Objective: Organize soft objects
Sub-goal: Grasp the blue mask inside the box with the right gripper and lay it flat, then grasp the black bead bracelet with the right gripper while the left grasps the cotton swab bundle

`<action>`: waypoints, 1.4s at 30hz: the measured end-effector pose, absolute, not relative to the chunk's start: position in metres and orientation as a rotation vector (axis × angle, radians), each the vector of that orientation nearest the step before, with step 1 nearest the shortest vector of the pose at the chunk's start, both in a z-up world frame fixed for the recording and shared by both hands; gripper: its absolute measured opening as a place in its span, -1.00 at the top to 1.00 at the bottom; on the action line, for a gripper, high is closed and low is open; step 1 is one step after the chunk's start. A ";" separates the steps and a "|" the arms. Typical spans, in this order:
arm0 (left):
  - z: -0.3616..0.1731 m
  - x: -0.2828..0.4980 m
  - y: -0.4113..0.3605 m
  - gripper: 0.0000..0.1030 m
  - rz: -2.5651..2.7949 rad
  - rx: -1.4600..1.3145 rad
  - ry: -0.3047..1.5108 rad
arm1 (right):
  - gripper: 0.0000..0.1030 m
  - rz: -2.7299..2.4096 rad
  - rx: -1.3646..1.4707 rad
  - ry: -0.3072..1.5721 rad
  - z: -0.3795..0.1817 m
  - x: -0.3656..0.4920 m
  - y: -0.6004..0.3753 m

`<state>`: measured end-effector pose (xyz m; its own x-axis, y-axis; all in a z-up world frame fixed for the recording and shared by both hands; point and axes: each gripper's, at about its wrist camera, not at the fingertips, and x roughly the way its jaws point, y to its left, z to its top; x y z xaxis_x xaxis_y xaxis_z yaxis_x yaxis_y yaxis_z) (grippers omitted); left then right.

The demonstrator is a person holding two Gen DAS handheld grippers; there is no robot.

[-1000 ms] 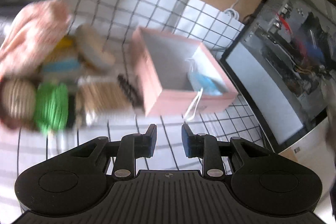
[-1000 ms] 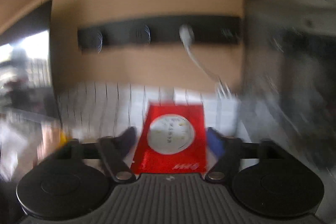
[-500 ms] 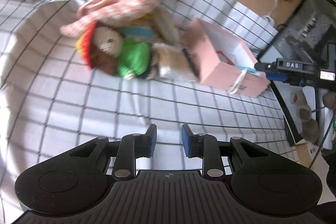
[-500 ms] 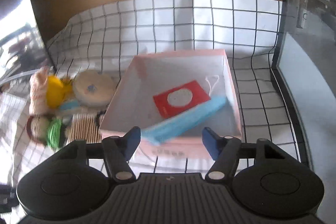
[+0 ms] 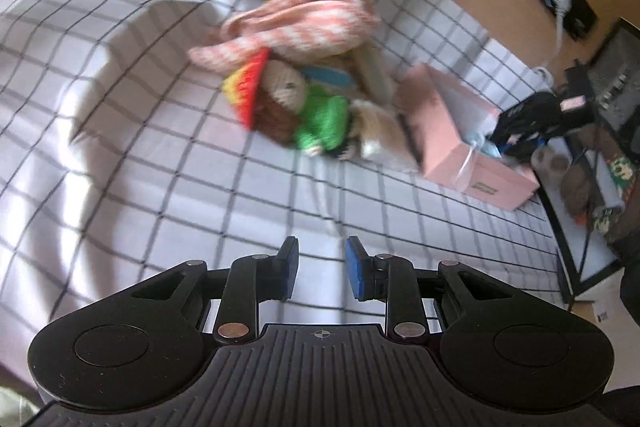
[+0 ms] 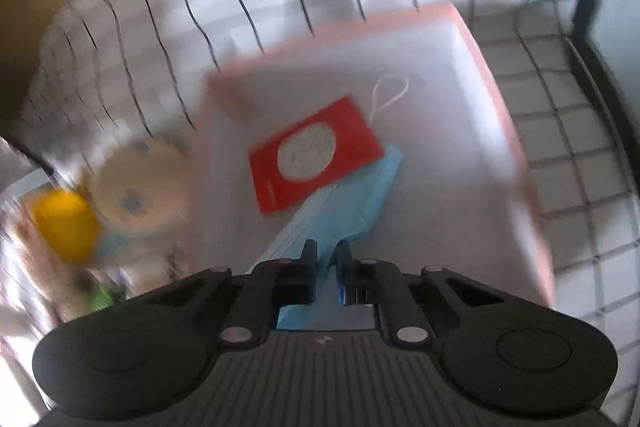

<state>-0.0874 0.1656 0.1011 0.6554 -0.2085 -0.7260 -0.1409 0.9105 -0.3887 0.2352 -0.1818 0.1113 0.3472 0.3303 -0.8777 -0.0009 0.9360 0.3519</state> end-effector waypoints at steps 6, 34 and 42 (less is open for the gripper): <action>0.094 -0.094 0.180 0.45 0.006 -0.456 0.885 | 0.84 0.204 0.271 1.037 0.131 0.256 -0.168; 0.092 0.170 0.089 0.50 -0.279 -0.074 0.934 | -0.20 0.276 -0.181 0.790 0.116 0.052 -0.161; 0.063 0.139 0.110 0.49 -0.364 -0.067 1.021 | -0.21 0.370 -0.174 0.826 0.099 0.013 -0.155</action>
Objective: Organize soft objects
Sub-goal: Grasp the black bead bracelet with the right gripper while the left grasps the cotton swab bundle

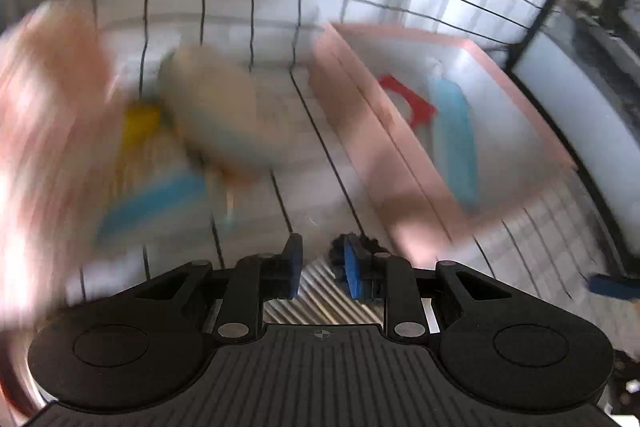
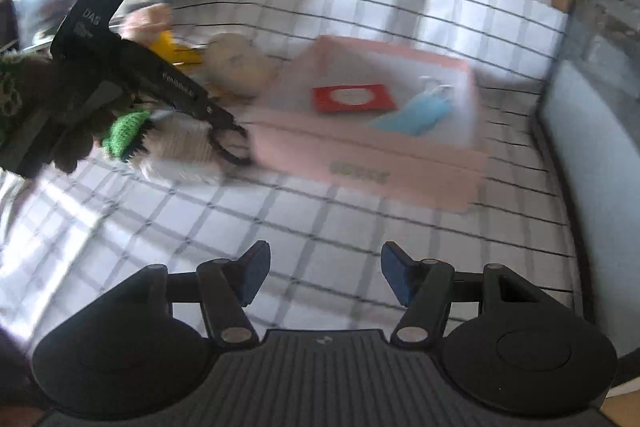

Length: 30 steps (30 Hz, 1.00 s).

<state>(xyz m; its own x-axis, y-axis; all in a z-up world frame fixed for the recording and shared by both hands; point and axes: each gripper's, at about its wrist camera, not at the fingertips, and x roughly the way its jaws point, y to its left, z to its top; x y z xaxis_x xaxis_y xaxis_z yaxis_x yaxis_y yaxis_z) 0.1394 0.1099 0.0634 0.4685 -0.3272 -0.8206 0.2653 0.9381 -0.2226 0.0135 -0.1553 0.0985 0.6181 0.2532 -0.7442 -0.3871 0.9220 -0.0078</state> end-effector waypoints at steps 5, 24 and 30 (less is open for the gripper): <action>0.063 0.080 0.131 0.49 -0.463 -0.097 1.042 | -0.27 0.503 -0.199 0.823 0.097 0.013 -0.125; 0.082 -0.045 0.200 0.50 -0.031 -0.471 0.925 | 0.86 0.644 -0.139 0.910 0.077 0.037 -0.067; 0.083 -0.042 0.176 0.50 -0.008 -0.414 0.913 | 0.86 0.452 -0.298 0.781 0.091 0.021 -0.126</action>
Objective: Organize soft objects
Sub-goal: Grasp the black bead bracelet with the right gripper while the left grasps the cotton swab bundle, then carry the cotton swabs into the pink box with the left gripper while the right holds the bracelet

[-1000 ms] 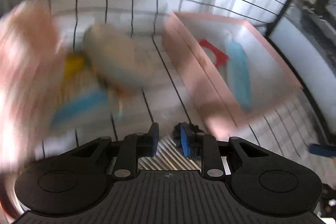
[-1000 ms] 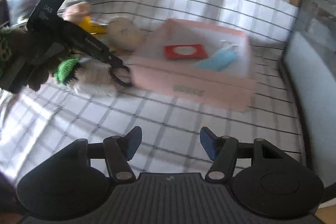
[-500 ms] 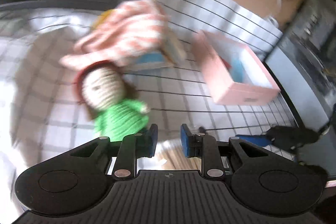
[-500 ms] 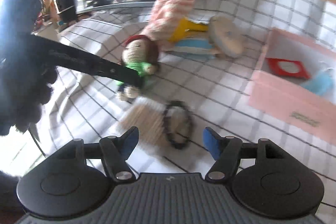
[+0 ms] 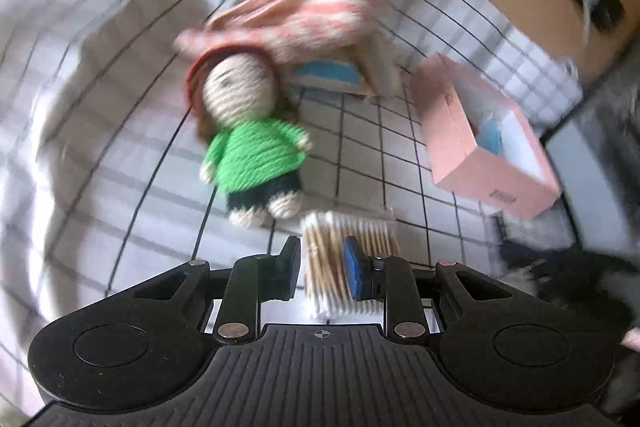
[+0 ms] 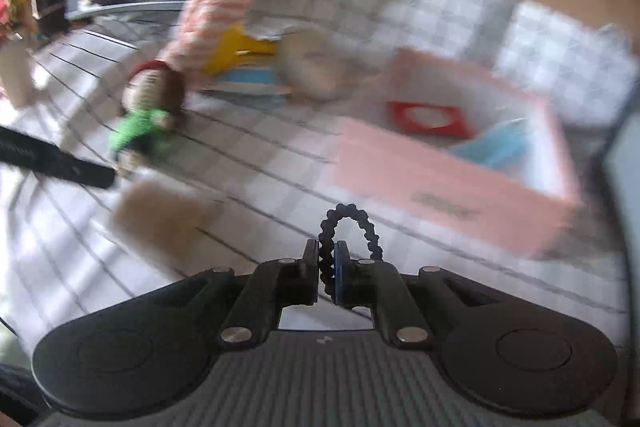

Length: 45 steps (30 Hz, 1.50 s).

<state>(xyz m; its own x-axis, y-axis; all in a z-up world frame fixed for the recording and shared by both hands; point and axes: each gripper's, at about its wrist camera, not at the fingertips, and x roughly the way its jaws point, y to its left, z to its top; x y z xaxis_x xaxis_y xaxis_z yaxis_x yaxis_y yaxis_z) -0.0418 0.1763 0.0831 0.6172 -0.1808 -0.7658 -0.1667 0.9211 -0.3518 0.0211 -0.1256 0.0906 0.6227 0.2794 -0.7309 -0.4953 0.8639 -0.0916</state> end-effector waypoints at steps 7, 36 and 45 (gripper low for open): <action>0.074 -0.024 0.117 0.22 -0.033 -0.152 0.934 | 0.40 0.366 -0.317 0.816 0.073 0.012 -0.160; 0.046 -0.003 0.083 -0.55 -0.009 -0.005 0.923 | -1.00 0.318 -0.151 0.791 0.044 0.004 -0.177; 0.047 -0.014 0.086 -0.51 -0.093 0.037 0.915 | -0.87 0.350 -0.155 0.824 0.047 0.022 -0.178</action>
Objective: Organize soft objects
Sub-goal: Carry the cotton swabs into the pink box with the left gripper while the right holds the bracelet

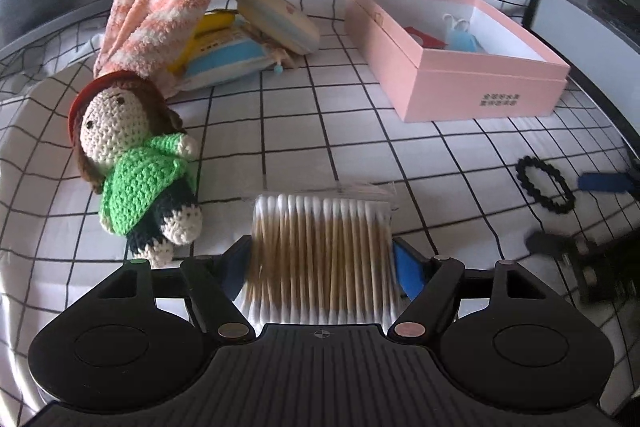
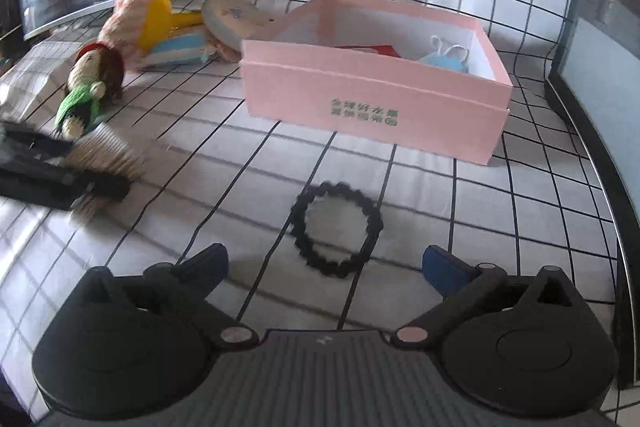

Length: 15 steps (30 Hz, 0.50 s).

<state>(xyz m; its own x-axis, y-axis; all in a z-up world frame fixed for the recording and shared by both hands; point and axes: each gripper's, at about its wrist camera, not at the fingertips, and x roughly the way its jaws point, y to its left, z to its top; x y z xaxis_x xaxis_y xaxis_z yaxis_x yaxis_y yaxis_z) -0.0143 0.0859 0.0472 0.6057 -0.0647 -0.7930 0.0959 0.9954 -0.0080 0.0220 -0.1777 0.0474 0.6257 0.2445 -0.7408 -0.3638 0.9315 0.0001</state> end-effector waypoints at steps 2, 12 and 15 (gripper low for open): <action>0.048 -0.018 0.087 -0.51 -0.110 0.035 0.919 | -0.69 0.333 -0.122 0.811 0.050 0.030 -0.177; 0.062 -0.042 0.083 -0.48 -0.262 0.076 0.925 | 0.64 0.307 -0.149 0.824 0.077 0.015 -0.170; 0.081 -0.048 0.077 -0.48 -0.345 0.076 0.901 | 0.64 0.282 -0.150 0.794 0.096 -0.004 -0.178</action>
